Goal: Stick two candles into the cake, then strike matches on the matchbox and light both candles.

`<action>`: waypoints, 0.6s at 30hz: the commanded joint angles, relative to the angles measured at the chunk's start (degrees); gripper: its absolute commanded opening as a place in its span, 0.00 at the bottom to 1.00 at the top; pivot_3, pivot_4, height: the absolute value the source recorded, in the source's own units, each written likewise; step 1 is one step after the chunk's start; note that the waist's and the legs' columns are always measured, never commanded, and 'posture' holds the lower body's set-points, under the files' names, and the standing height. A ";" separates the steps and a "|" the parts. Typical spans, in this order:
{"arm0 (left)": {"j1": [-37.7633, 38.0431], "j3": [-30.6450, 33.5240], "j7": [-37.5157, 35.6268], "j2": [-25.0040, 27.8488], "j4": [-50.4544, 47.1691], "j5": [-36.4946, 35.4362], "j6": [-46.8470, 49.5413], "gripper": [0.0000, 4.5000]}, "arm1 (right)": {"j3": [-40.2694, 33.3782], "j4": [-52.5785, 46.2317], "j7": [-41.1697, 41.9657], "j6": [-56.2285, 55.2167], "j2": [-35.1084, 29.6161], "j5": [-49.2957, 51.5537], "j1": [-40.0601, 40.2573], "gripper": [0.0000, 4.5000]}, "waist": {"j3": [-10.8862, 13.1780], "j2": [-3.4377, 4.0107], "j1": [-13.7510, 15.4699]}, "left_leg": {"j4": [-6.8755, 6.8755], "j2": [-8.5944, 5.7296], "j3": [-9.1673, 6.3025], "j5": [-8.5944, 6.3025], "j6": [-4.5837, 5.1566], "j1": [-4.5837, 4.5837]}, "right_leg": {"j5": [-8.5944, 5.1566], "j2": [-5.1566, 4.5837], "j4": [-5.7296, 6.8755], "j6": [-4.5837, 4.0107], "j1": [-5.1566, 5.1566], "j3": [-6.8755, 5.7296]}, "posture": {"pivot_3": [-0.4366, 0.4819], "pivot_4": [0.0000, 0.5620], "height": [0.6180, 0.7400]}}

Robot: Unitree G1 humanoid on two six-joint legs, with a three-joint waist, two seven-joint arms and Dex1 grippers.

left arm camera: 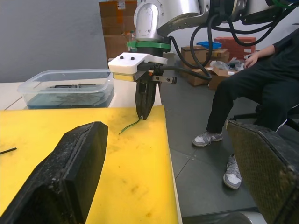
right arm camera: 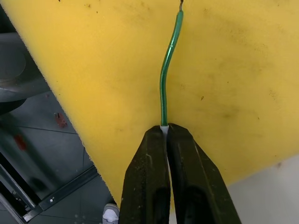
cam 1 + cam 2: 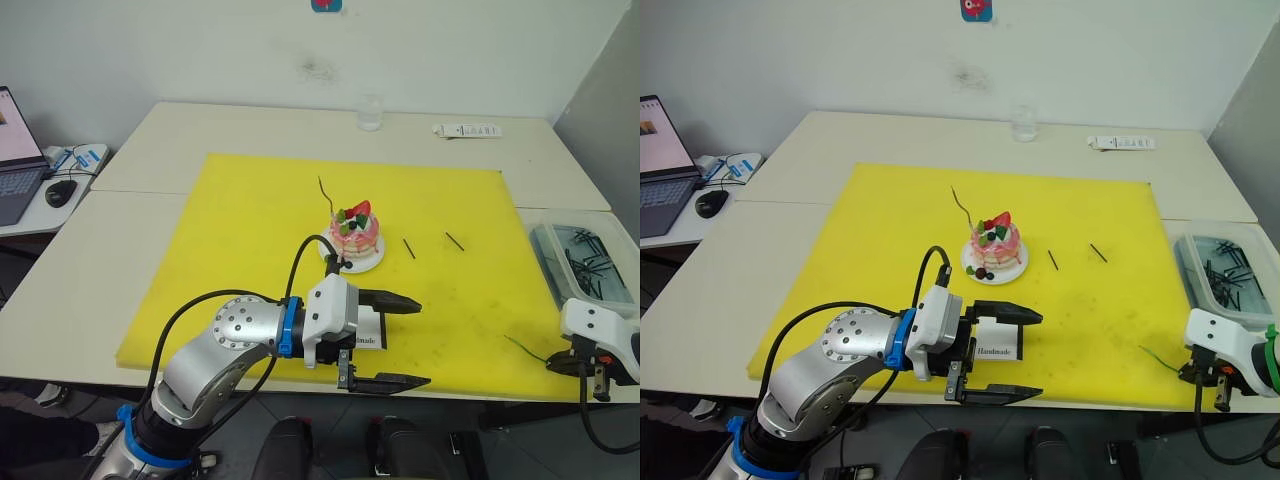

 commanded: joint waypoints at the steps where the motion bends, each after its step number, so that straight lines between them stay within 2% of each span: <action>1: -0.02 -0.12 -0.54 -0.04 -1.03 0.46 -1.64 1.00 | -0.08 -0.88 0.67 0.78 -1.29 0.64 -2.12 0.01 | 0.00 0.00 0.00 | 0.00 0.00 0.00 0.00 0.00 0.00 | 0.00 0.00 0.00 0.00 0.00 0.00 | 0.48 0.27 1.00; 4: 0.27 0.29 -0.77 0.51 -0.22 1.13 -2.26 1.00 | 0.90 -2.44 1.65 3.92 -0.28 4.99 -7.56 0.01 | -0.01 0.01 -0.16 | 0.01 0.01 0.02 0.00 0.00 0.03 | 0.00 0.00 0.03 0.00 -0.01 0.02 | 0.48 0.27 1.00; 7: 0.70 2.02 0.60 0.82 1.78 2.53 -2.91 1.00 | 3.81 -4.68 -0.41 8.50 5.42 11.30 -17.31 0.01 | 0.00 -0.01 -0.31 | 0.03 0.05 0.00 0.00 0.00 0.06 | 0.01 0.01 0.07 0.01 -0.01 0.02 | 0.48 0.27 1.00; 10: 1.82 5.40 4.21 0.21 3.48 2.80 -2.25 1.00 | 4.62 -4.43 -10.36 14.62 20.04 18.04 -30.50 0.01 | 0.07 -0.18 -0.45 | 0.02 0.10 -0.11 0.00 0.00 0.09 | 0.02 0.09 0.11 0.02 0.00 -0.01 | 0.48 0.27 1.00; 13: 4.55 9.37 10.09 -1.52 2.83 1.48 0.04 1.00 | 4.66 -2.40 -21.68 16.17 35.25 20.30 -40.86 0.01 | 0.08 -0.11 -0.76 | 0.01 0.14 -0.14 0.01 0.00 0.07 | 0.05 0.12 0.21 0.03 -0.04 0.06 | 0.48 0.27 1.00; 16: 6.46 12.67 18.19 -5.58 1.64 1.13 2.25 1.00 | 5.66 -1.12 -32.90 11.95 48.79 18.39 -44.79 0.01 | 0.06 -0.10 -0.27 | -0.02 0.17 -0.12 0.01 -0.01 -0.02 | 0.03 0.12 0.19 0.03 -0.09 0.03 | 0.48 0.27 1.00; 18: 7.07 13.74 22.18 -7.28 0.54 2.16 3.11 1.00 | 7.37 -0.90 -36.62 7.23 54.77 16.72 -44.75 0.01 | 0.05 -0.11 0.26 | -0.04 0.16 -0.14 0.01 -0.01 -0.11 | -0.02 0.12 0.15 0.10 -0.10 -0.03 | 0.48 0.27 1.00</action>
